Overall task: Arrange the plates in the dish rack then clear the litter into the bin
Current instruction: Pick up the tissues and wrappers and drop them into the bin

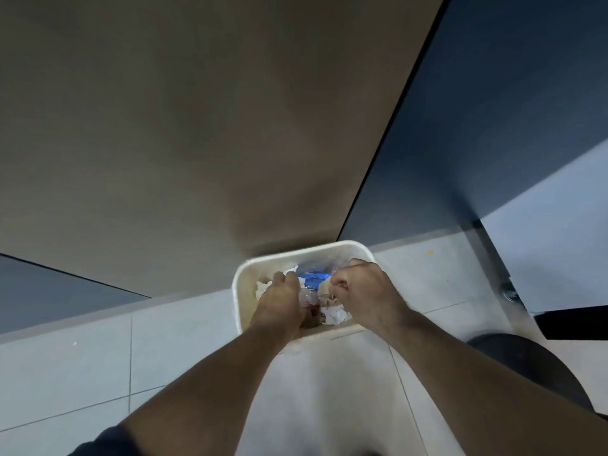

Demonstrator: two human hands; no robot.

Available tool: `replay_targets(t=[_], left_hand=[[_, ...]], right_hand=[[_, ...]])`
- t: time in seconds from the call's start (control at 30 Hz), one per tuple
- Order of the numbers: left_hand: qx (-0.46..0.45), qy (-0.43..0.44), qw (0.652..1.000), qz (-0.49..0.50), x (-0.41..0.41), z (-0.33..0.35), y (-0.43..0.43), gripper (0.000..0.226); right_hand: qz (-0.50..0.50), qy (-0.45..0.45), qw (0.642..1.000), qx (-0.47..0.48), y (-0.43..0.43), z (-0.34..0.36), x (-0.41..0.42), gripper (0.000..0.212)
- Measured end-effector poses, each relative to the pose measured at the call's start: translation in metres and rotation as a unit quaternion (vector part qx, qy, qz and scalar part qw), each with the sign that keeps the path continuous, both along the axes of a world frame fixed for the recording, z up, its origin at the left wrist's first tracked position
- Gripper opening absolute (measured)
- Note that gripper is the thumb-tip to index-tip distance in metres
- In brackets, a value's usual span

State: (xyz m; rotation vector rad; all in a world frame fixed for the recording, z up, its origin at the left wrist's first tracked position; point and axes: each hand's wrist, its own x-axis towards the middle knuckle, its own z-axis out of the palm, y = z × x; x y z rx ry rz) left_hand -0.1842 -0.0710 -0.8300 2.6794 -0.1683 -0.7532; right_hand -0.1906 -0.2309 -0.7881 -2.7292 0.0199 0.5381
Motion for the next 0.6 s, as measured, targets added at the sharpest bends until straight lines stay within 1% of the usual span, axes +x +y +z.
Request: replay_targets(t=[0.07,0.1,0.13,0.17,0.23,0.27,0.3,0.33,0.4,0.47,0.53,0.6], left_hand=[[0.035,0.036,0.999,-0.011,0.004,-0.004,-0.002,0.029],[0.05,0.061,0.996,-0.036,0.006,-0.001,-0.002,0.026],[0.069,0.063,0.989,-0.116,0.009,0.006,-0.002,0.027],[0.061,0.059,0.982,-0.169,0.01,0.018,-0.002,0.032],[0.007,0.069,0.979,-0.19,0.01,0.044,0.001,0.037],[0.021,0.049,0.974,-0.219,0.01,0.05,0.008,0.037],[0.024,0.038,0.981,-0.19,0.009,0.052,0.016,0.037],[0.011,0.049,0.989,-0.136,0.007,0.066,0.022,0.037],[0.019,0.023,0.99,-0.134,0.002,0.104,0.036,0.038],[-0.007,-0.022,0.99,-0.14,-0.003,0.158,0.051,0.04],[-0.044,-0.088,0.985,-0.14,-0.007,0.203,0.064,0.04],[-0.053,-0.134,0.979,-0.144,-0.009,0.255,0.077,0.046]], right_hand=[[-0.006,-0.013,1.0,0.018,0.0,0.009,-0.003,0.02],[-0.003,-0.022,0.999,0.026,0.001,0.012,-0.005,0.019],[-0.001,-0.026,0.999,0.032,0.002,0.015,-0.006,0.019],[0.001,-0.028,0.999,0.032,0.003,0.018,-0.008,0.019],[-0.011,-0.018,0.999,0.03,0.004,0.028,-0.011,0.02],[-0.022,-0.012,0.999,0.03,0.005,0.036,-0.014,0.021],[-0.028,-0.006,0.999,0.03,0.005,0.046,-0.016,0.022],[-0.03,-0.004,0.999,0.033,0.006,0.059,-0.019,0.022],[-0.029,-0.005,0.999,0.041,0.008,0.092,-0.025,0.024],[-0.028,-0.009,0.998,0.051,0.012,0.135,-0.03,0.027],[-0.014,-0.012,0.999,0.043,0.017,0.174,-0.033,0.029],[-0.003,-0.018,0.999,0.036,0.021,0.221,-0.034,0.033]])
